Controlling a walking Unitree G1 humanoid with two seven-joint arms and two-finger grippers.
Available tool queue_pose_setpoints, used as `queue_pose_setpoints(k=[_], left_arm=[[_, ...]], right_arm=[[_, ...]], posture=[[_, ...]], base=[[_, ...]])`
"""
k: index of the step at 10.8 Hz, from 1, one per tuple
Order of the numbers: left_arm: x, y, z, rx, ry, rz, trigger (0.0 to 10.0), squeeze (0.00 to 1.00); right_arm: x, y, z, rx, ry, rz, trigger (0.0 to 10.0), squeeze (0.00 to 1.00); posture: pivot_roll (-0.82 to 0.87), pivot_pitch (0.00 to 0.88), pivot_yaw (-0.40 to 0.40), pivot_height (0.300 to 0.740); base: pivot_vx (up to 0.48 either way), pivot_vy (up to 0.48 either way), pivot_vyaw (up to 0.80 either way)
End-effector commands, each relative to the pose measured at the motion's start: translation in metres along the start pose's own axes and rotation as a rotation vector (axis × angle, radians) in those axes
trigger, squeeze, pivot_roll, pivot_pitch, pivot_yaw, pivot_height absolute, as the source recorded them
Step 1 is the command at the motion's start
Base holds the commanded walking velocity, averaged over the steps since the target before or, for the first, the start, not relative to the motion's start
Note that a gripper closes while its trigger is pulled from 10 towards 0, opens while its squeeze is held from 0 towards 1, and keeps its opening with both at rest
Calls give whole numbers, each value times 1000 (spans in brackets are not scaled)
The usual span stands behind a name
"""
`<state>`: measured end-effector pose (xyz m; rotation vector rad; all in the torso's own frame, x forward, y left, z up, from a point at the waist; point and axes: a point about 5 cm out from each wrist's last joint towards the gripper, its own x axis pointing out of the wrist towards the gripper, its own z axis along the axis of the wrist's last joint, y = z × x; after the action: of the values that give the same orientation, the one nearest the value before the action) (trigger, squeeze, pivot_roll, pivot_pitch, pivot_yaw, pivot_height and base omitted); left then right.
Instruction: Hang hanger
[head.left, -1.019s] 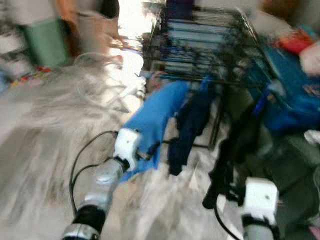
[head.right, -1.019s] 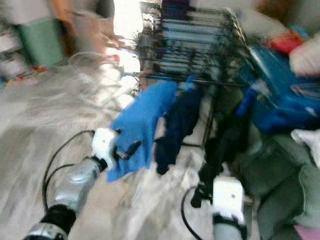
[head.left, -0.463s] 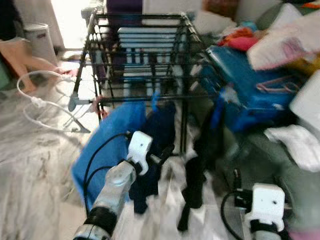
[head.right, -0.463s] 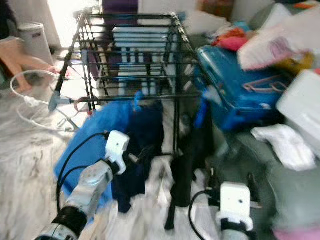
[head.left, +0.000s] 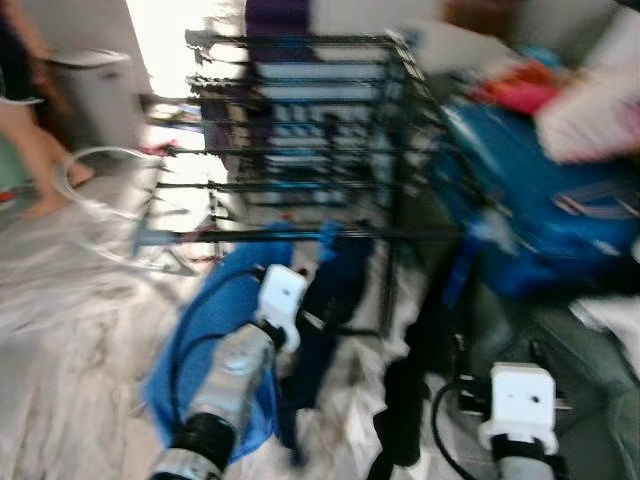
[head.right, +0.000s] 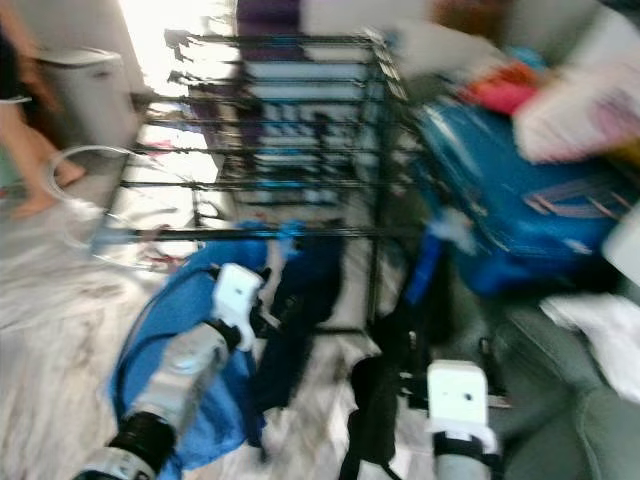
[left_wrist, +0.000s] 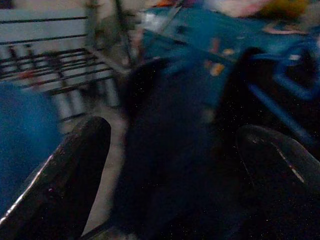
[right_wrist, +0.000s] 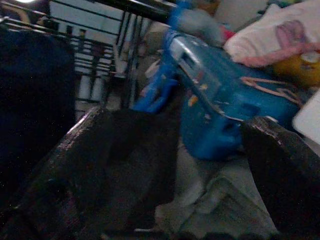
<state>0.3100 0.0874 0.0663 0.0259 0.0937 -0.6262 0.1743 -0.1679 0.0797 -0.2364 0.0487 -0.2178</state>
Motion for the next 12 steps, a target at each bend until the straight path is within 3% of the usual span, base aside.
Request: queue_pose_setpoints(k=[1, 4, 6, 9, 11, 12], left_arm=[[-1, 2, 0, 11, 8, 3, 10000, 0], [-1, 3, 1, 35, 13, -11, 10000, 0], [-2, 4, 4, 68, 2, -53, 10000, 0], [-12, 10, 8, 105, -8, -164, 10000, 0], [-20, 9, 5, 73, 4, -232, 10000, 0], [-22, 8, 5, 61, 6, -266, 10000, 0]], right_arm=[[0, 1, 1, 6, 2, -4, 10000, 0], [8, 5, 3, 56, 5, -7, 10000, 0], [22, 4, -2, 102, 79, -16, 10000, 0], [54, 17, 2, 110, 110, 76, 10000, 0], [86, 33, 19, 125, 94, 128, 10000, 0], [91, 37, 22, 134, 97, 135, 10000, 0]], posture=[[-52, 23, -41, 740], [-47, 29, -29, 740], [-40, 42, -25, 740], [-20, 56, -15, 740], [-2, 60, -23, 740], [2, 60, -26, 740]], base=[[0, 0, 0], [0, 0, 0], [0, 0, 0], [0, 0, 0], [0, 0, 0], [0, 0, 0]])
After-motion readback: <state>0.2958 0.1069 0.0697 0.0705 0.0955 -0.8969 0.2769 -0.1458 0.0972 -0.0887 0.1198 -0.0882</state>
